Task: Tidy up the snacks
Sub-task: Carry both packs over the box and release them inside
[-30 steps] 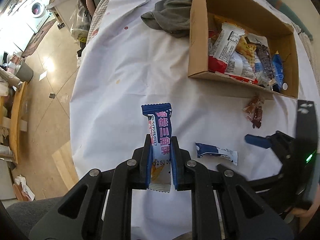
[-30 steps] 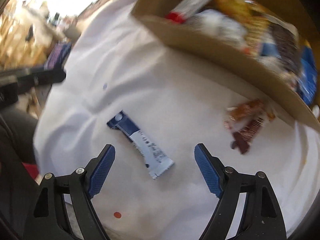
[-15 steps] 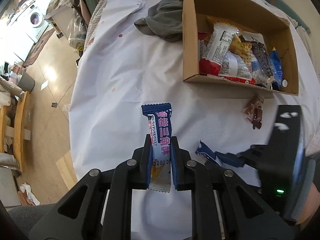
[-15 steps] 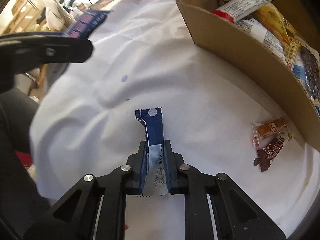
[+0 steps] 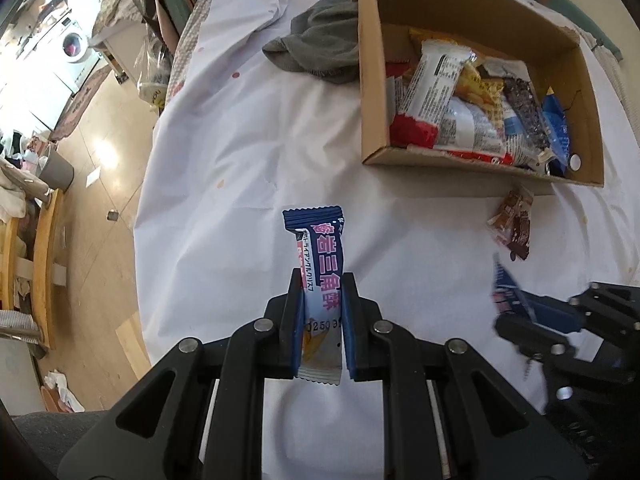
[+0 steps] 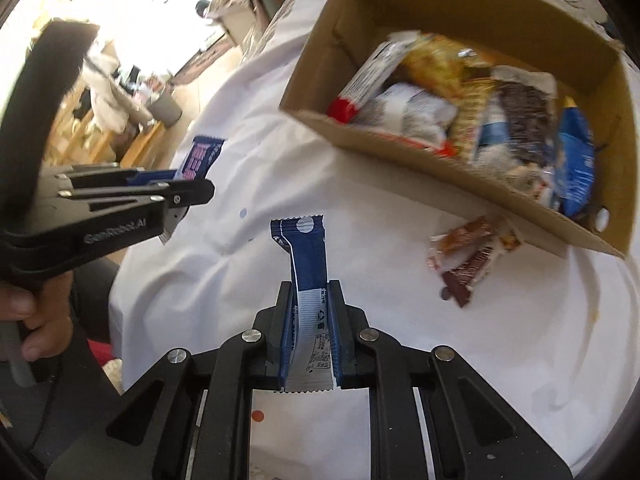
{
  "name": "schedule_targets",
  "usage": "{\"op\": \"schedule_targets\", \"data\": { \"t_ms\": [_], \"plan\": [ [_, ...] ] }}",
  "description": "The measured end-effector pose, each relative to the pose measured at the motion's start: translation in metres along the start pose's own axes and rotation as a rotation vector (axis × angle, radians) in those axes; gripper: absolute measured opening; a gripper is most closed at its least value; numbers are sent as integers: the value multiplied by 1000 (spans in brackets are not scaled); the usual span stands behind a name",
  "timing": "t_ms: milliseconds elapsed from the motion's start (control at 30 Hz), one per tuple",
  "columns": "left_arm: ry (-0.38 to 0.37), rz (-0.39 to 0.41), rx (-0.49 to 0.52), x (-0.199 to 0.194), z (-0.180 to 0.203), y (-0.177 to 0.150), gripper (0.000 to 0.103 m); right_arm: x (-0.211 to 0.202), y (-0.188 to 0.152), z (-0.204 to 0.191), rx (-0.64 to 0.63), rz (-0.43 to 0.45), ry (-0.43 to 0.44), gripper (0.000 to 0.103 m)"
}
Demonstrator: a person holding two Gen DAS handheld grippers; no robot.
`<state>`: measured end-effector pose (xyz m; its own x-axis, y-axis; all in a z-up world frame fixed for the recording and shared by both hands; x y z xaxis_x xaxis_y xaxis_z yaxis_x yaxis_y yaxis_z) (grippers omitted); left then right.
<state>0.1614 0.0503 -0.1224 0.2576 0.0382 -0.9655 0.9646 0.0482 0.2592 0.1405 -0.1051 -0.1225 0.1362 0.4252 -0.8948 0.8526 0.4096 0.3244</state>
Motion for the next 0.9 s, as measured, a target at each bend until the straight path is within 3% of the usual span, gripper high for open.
{"op": "schedule_targets", "data": {
  "t_ms": [233, 533, 700, 900],
  "plan": [
    [-44, 74, -18, -16, 2, 7, 13, -47, 14, 12, 110, 140, 35, 17],
    [-72, 227, 12, -64, 15, 28, 13, -110, 41, 43, 190, 365, 63, 17],
    [-91, 263, 21, -74, 23, 52, 13, -123, 55, 70, 241, 418, 63, 17],
    [-122, 273, 35, -70, 37, 81, 13, -114, 72, 99, 281, 415, 53, 17]
  ]
}}
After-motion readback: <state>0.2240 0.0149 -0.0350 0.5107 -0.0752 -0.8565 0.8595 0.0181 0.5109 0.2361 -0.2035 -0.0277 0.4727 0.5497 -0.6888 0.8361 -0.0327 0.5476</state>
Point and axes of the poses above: each gripper's, at about its wrist camera, not at the fingertips, and x roughly the way its jaws point, z to its right, y to its top, the point moved 3 cm from there along x, roughly the way its jaws point, and after that the axes turned 4 degrees about -z, right-handed, at the moved point
